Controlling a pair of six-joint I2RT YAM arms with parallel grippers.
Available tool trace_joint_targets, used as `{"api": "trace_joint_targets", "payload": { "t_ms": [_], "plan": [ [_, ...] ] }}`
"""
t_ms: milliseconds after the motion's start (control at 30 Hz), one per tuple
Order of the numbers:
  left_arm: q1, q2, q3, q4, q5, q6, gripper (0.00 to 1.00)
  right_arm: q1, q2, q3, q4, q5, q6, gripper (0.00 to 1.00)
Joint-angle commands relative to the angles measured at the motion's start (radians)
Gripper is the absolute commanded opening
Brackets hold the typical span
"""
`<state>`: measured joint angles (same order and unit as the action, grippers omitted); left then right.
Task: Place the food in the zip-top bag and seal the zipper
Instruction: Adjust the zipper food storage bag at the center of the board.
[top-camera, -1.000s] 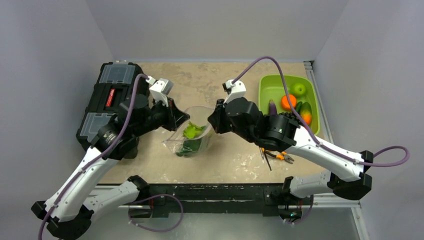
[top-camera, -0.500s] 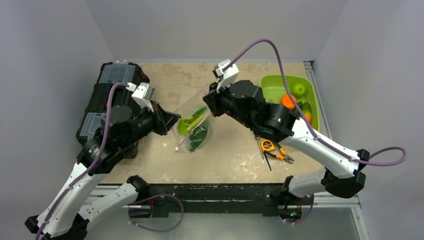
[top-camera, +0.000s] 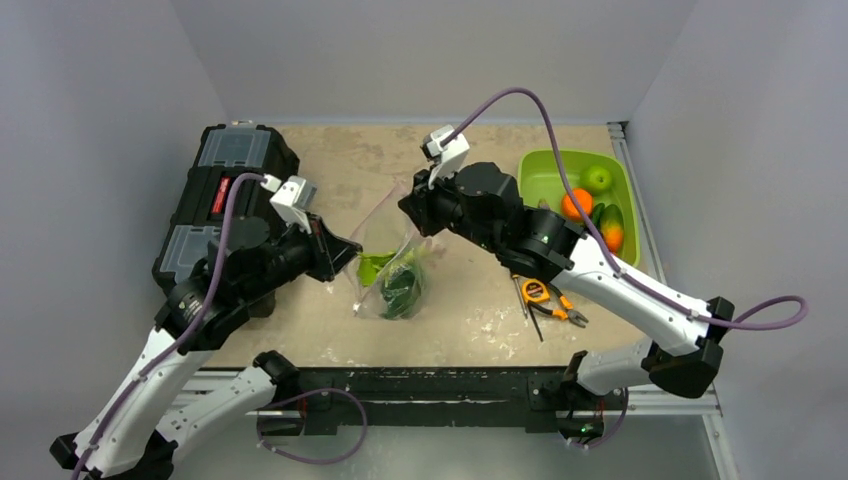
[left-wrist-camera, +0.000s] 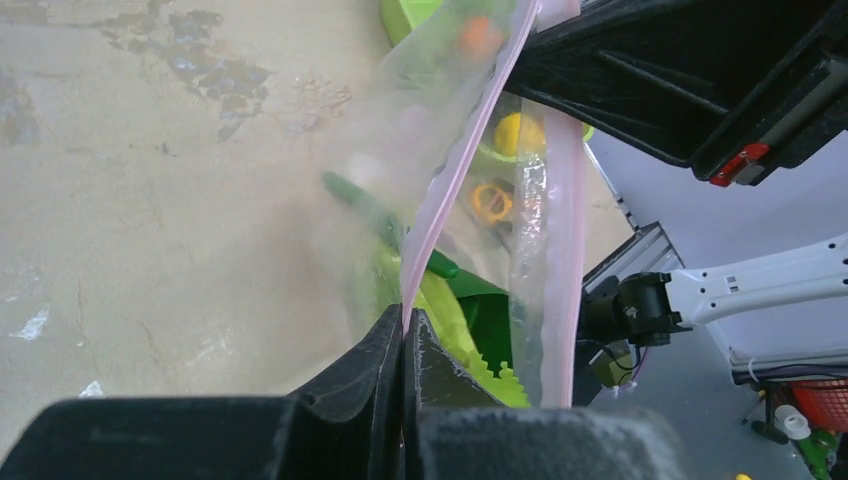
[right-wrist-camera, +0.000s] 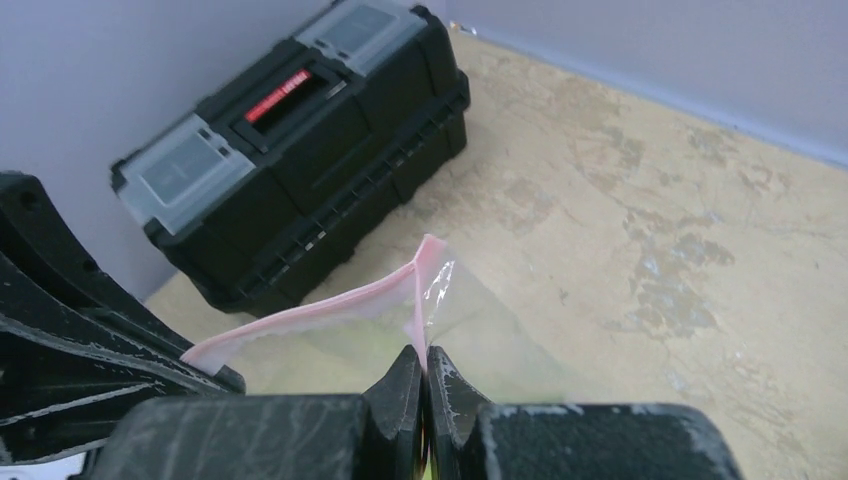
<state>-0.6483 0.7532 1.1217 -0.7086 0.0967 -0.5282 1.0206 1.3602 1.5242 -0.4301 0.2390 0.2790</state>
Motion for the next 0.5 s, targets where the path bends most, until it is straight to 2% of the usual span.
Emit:
{"api": "trace_joint_targets", "payload": {
  "t_ms": [0,300,467],
  "plan": [
    [0.001,0.001,-0.058,0.031,0.045,-0.026,0.00,-0.005,-0.051,0.008,0.120,-0.020,0.005,0.00],
    [0.002,0.019,0.087,0.042,0.095,0.028,0.00,-0.005,-0.081,0.053,0.118,0.013,-0.052,0.00],
    [0.002,0.012,0.041,0.099,0.185,-0.007,0.00,-0.005,-0.102,0.055,0.132,0.032,-0.071,0.00]
  ]
}}
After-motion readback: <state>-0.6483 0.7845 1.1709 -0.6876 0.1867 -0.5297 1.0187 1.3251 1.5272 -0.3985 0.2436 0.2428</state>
